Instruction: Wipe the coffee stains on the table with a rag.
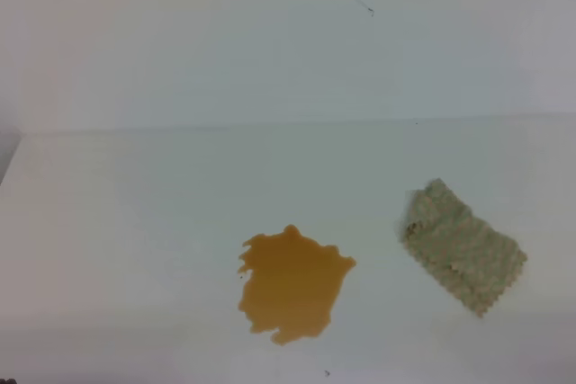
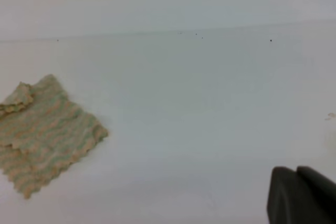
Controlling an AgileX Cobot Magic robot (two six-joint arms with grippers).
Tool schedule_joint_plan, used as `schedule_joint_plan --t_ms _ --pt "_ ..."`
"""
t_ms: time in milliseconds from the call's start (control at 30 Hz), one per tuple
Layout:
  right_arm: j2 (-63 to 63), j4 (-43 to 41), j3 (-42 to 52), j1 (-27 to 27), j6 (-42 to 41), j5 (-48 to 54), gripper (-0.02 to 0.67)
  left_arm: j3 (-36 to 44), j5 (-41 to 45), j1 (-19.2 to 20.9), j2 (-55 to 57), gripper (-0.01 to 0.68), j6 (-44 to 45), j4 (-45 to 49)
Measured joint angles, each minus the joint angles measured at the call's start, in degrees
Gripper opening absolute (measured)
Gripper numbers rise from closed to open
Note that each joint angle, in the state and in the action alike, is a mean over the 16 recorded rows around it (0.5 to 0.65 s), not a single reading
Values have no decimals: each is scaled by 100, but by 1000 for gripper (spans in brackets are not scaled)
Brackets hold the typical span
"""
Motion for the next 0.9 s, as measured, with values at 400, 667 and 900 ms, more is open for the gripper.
schedule_joint_plan --t_ms 400,667,900 --pt "0 0 0 0 0 -107 -3 0 0 0 0 -2 0 0" --pt "0 0 0 0 21 -466 -3 0 0 0 0 -2 0 0" --pt "0 0 0 0 291 -1090 -3 0 0 0 0 -2 0 0"
